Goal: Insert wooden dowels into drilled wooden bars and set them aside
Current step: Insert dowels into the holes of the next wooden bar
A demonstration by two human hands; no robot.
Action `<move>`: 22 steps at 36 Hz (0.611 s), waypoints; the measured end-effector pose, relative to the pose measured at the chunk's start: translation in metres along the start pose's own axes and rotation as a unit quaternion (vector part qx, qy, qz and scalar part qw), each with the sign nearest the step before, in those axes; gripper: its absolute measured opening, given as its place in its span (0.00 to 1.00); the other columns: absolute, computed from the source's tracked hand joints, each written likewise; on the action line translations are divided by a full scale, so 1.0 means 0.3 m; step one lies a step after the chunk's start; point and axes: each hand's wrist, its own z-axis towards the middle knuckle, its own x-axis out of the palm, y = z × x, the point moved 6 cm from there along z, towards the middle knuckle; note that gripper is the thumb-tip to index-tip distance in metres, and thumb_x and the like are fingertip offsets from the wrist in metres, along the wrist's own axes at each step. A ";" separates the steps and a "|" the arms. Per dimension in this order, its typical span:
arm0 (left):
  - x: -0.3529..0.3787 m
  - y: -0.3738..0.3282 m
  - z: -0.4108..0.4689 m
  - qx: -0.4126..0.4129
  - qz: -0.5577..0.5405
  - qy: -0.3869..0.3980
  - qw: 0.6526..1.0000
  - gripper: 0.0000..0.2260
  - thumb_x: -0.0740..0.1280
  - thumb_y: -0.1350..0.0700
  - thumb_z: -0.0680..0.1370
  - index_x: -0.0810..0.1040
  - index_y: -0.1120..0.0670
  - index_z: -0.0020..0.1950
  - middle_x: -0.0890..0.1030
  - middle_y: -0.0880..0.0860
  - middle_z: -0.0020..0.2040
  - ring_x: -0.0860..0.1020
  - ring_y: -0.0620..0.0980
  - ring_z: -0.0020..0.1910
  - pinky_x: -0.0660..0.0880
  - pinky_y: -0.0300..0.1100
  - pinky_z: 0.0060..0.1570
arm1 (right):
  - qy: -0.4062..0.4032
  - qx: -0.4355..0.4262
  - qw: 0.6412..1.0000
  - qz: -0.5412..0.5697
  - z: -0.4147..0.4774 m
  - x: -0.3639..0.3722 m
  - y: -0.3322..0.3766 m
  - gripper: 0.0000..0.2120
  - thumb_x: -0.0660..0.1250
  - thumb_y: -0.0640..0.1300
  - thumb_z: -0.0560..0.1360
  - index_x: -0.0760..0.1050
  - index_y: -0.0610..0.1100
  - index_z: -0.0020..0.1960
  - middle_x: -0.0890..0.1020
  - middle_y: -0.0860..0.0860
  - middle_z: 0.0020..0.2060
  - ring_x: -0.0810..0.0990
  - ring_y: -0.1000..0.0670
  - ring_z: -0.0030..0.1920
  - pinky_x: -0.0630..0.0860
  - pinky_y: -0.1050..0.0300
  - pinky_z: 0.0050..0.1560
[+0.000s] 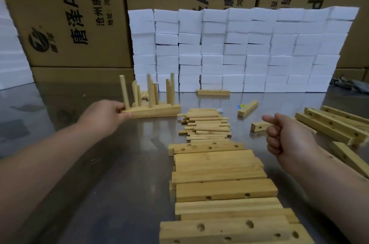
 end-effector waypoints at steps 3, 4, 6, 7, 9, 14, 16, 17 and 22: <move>0.035 0.104 0.010 -0.032 0.029 0.022 0.999 0.12 0.68 0.46 0.74 0.81 0.50 0.54 0.79 0.49 0.41 0.75 0.49 0.39 0.70 0.41 0.36 | -0.018 -0.006 0.999 -0.039 0.026 -0.001 -0.018 0.10 0.55 0.47 0.80 0.74 0.45 0.48 0.66 0.52 0.23 0.60 0.55 0.19 0.56 0.60 0.22; 0.053 0.129 0.006 -0.038 0.038 0.030 0.998 0.13 0.68 0.47 0.74 0.81 0.51 0.54 0.80 0.50 0.43 0.76 0.51 0.41 0.70 0.42 0.37 | -0.021 -0.006 0.998 -0.050 0.030 0.002 -0.023 0.10 0.55 0.47 0.80 0.74 0.46 0.47 0.66 0.52 0.23 0.60 0.55 0.20 0.56 0.60 0.22; 0.083 0.159 0.001 -0.039 0.043 0.032 0.998 0.13 0.68 0.47 0.74 0.81 0.52 0.55 0.81 0.53 0.49 0.76 0.54 0.47 0.68 0.42 0.40 | -0.024 -0.005 0.997 -0.073 0.038 0.008 -0.030 0.09 0.56 0.46 0.79 0.74 0.47 0.46 0.65 0.51 0.24 0.60 0.54 0.20 0.55 0.60 0.21; 0.094 0.162 0.002 -0.037 0.039 0.033 0.998 0.13 0.68 0.47 0.74 0.81 0.52 0.56 0.81 0.53 0.51 0.76 0.55 0.49 0.68 0.42 0.42 | -0.024 -0.006 0.996 -0.081 0.041 0.009 -0.032 0.09 0.56 0.45 0.79 0.74 0.47 0.45 0.65 0.51 0.25 0.60 0.54 0.20 0.55 0.61 0.21; 0.114 0.153 0.013 -0.034 0.038 0.047 0.998 0.14 0.68 0.47 0.75 0.81 0.51 0.57 0.81 0.54 0.54 0.76 0.55 0.53 0.69 0.42 0.45 | -0.022 -0.008 0.995 -0.093 0.048 0.012 -0.035 0.09 0.57 0.44 0.79 0.74 0.48 0.44 0.65 0.51 0.24 0.59 0.54 0.19 0.55 0.62 0.20; 0.152 0.124 0.066 -0.023 0.058 0.074 0.995 0.13 0.66 0.47 0.75 0.80 0.50 0.57 0.80 0.54 0.56 0.76 0.55 0.54 0.70 0.42 0.48 | -0.014 -0.016 0.993 -0.119 0.050 0.018 -0.040 0.08 0.58 0.42 0.78 0.75 0.49 0.45 0.65 0.53 0.20 0.59 0.54 0.20 0.56 0.62 0.19; 0.162 0.113 0.086 -0.021 0.079 0.079 0.993 0.14 0.66 0.46 0.76 0.79 0.51 0.57 0.80 0.54 0.55 0.75 0.55 0.54 0.70 0.42 0.47 | -0.014 -0.013 0.994 -0.111 0.050 0.016 -0.043 0.08 0.58 0.41 0.78 0.75 0.48 0.46 0.66 0.53 0.21 0.60 0.54 0.20 0.57 0.62 0.19; 0.166 0.106 0.097 -0.018 0.093 0.079 0.992 0.14 0.65 0.46 0.76 0.79 0.51 0.57 0.80 0.54 0.54 0.75 0.55 0.53 0.69 0.42 0.45 | -0.012 -0.010 0.994 -0.104 0.050 0.014 -0.043 0.07 0.58 0.41 0.77 0.75 0.47 0.47 0.66 0.53 0.21 0.60 0.54 0.20 0.57 0.63 0.18; 0.176 0.088 0.149 -0.006 0.134 0.073 0.988 0.13 0.66 0.44 0.75 0.76 0.51 0.53 0.78 0.52 0.48 0.75 0.53 0.47 0.72 0.44 0.44 | -0.014 -0.002 0.994 -0.106 0.055 0.014 -0.047 0.08 0.59 0.41 0.77 0.77 0.46 0.47 0.66 0.52 0.22 0.60 0.53 0.21 0.57 0.62 0.19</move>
